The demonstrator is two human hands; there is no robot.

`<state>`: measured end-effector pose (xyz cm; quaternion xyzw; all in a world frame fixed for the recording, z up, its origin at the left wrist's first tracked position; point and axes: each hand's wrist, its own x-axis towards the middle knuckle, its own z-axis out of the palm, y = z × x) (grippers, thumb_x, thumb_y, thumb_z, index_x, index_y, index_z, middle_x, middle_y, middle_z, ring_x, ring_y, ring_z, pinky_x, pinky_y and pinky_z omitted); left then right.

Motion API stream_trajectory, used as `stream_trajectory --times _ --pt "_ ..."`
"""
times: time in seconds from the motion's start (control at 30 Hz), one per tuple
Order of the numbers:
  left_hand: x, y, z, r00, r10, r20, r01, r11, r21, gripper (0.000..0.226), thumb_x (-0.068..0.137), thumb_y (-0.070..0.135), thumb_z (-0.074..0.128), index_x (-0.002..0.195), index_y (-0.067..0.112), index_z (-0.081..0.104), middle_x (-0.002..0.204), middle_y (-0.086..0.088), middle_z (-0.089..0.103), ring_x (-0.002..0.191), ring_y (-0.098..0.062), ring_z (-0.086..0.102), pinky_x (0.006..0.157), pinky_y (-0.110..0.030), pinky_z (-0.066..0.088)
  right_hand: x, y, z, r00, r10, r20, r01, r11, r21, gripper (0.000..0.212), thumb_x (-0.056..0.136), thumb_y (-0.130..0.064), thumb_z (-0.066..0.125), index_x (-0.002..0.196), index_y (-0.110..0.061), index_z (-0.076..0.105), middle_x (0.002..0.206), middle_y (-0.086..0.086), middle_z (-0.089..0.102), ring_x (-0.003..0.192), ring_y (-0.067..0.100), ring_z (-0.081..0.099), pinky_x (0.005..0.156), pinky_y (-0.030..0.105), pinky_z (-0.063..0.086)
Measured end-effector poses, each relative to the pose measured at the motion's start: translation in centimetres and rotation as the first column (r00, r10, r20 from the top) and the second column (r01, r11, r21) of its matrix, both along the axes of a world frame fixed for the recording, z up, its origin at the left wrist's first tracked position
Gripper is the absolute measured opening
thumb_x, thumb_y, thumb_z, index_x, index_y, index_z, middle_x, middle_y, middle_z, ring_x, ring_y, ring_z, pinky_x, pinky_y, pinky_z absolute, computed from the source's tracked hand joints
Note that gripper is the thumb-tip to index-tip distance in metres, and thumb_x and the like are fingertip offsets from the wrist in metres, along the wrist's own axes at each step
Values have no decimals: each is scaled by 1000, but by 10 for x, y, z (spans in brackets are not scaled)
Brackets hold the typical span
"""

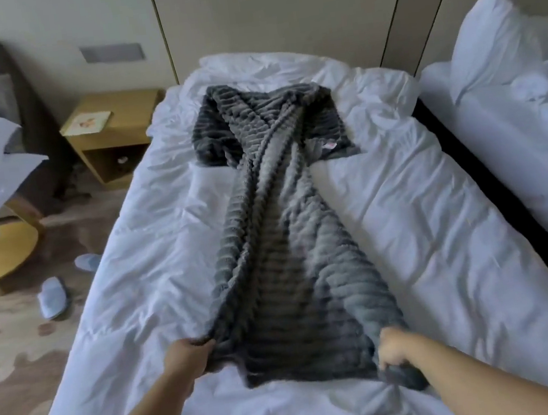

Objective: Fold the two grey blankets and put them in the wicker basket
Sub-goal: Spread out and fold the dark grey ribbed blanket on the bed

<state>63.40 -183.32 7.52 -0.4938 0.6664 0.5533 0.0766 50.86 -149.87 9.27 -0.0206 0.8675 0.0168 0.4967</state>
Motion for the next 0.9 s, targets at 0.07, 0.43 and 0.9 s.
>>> stream_trajectory --times 0.07,0.43,0.9 --pt "-1 18 13 995 -41 -93 28 991 -133 4 80 9 72 83 6 72 77 -17 72 68 -30 69 69 -41 58 4 -33 6 982 -159 -106 136 970 -200 9 88 -16 57 96 -15 60 95 6 56 95 24 59 67 26 46" --pt "15 76 109 783 -148 -604 47 983 -180 38 72 -8 73 71 30 71 82 9 71 75 -4 66 64 -18 52 6 -190 98 726 -518 453 624 218 -751 17 84 -26 70 93 -14 65 93 6 69 84 22 65 72 33 54" --pt "-50 55 142 906 -89 -414 228 926 301 68 64 70 67 112 22 62 102 -3 72 86 -16 71 66 -29 55 2 -173 133 769 -442 461 523 20 -852 19 94 -11 55 109 -13 66 102 14 73 94 27 71 84 40 57"
